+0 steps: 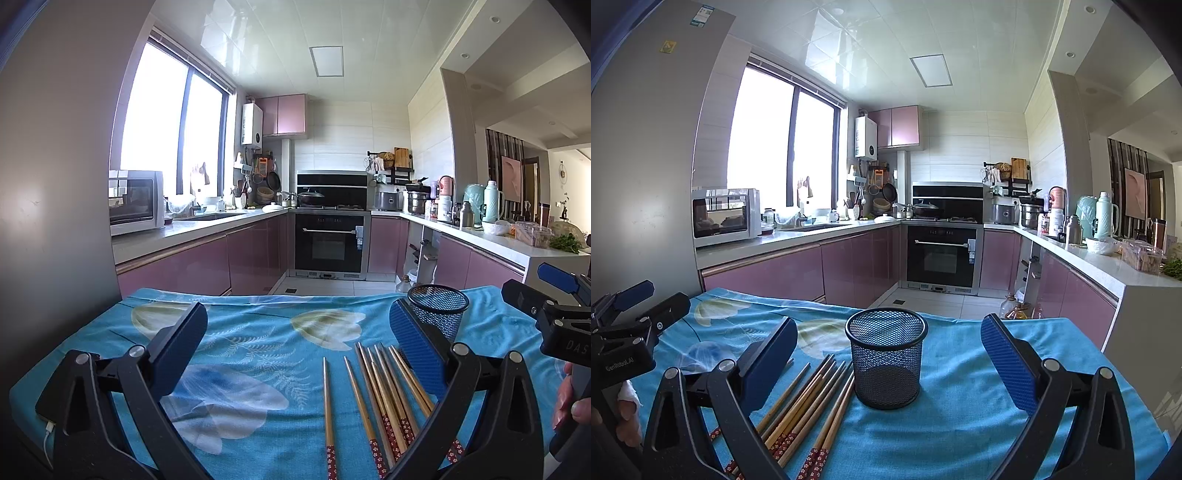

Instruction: Organize utensils

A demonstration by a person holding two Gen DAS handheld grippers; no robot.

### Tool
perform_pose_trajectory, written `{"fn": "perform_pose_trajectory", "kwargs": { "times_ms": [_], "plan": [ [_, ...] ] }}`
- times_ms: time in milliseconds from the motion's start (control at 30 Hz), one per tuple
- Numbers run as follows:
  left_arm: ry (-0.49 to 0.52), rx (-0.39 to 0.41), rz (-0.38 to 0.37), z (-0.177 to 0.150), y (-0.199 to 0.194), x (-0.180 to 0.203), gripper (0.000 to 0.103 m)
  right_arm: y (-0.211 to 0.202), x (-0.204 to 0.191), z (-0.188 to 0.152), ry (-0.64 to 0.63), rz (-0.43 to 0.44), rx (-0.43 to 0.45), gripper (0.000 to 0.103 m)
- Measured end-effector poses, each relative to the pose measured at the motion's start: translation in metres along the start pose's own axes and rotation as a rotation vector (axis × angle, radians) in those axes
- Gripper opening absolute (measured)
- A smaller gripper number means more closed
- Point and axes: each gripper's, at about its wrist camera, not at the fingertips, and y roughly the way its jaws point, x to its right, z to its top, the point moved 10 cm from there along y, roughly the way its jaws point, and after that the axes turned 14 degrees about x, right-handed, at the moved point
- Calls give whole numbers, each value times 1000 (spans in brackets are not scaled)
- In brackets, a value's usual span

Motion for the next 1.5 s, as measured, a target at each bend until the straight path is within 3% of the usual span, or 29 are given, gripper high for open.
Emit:
{"fn": "perform_pose_trajectory", "kwargs": {
  "times_ms": [1067,1500],
  "plan": [
    [-3,-10,0,-5,1,1,97,2,-2,-2,2,3,-6,96],
    [5,-56,-21,-15,9,3,97,7,-4,-9,8,28,-34,96]
  ]
}}
